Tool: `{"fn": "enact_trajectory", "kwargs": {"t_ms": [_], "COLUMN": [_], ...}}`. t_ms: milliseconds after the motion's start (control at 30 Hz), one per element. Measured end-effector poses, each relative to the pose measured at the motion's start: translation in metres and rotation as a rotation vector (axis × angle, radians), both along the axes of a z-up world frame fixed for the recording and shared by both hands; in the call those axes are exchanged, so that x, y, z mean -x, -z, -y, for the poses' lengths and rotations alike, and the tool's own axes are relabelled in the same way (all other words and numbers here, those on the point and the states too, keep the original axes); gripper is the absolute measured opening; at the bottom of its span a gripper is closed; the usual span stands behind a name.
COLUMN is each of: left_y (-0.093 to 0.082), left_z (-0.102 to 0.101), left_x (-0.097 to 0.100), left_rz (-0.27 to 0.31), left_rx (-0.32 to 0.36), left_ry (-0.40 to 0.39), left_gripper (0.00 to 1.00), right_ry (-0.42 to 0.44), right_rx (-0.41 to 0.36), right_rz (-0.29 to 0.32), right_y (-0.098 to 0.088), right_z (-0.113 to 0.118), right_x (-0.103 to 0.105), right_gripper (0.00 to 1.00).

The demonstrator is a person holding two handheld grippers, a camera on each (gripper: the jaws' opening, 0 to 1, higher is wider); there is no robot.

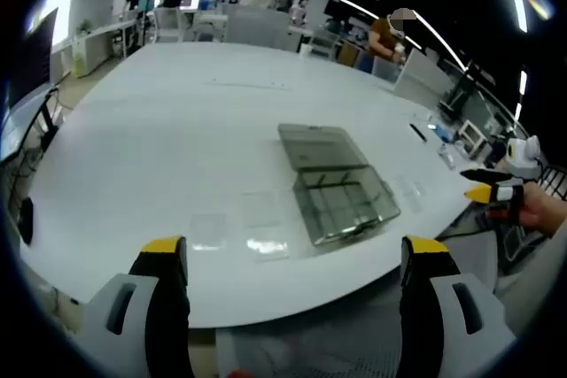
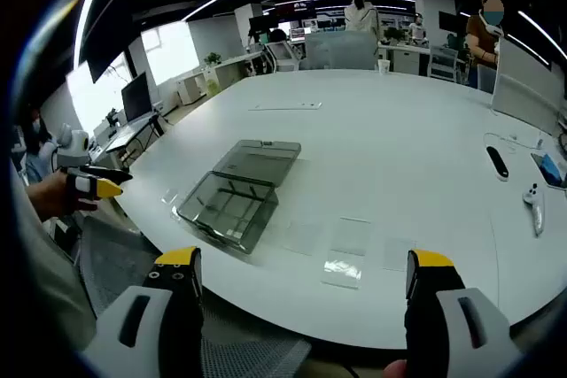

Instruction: Insert the divider into the dual guide fixture by aligning both edges with the guide slots and pushing it downward to the bottom, including one-sided entry, uneven engagement, binding, and posture correction.

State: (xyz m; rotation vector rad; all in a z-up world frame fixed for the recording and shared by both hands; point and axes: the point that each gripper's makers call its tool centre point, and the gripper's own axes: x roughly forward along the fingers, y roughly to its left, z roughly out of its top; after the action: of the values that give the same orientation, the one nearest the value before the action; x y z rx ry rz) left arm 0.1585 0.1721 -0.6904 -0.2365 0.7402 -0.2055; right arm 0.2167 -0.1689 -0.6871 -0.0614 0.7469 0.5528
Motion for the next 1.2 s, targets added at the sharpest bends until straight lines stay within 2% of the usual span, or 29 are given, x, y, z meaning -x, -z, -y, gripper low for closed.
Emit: {"fn": "enact_trajectory", "kwargs": {"t_ms": [1200], "left_y": [0.0008], "left_z": [0.0022], "left_x": [0.002], "left_rz": [0.001], "left_rx": [0.008], "left_ry": [0.001], "left_gripper": [0.99], "right_ry": [0.006], "right_rx": [0.005], "right_rz": [0.001], "right_y": [-0.0003], "right_z": [0.0029], "right_x": [0.0022], "right_gripper": [0.93]}}
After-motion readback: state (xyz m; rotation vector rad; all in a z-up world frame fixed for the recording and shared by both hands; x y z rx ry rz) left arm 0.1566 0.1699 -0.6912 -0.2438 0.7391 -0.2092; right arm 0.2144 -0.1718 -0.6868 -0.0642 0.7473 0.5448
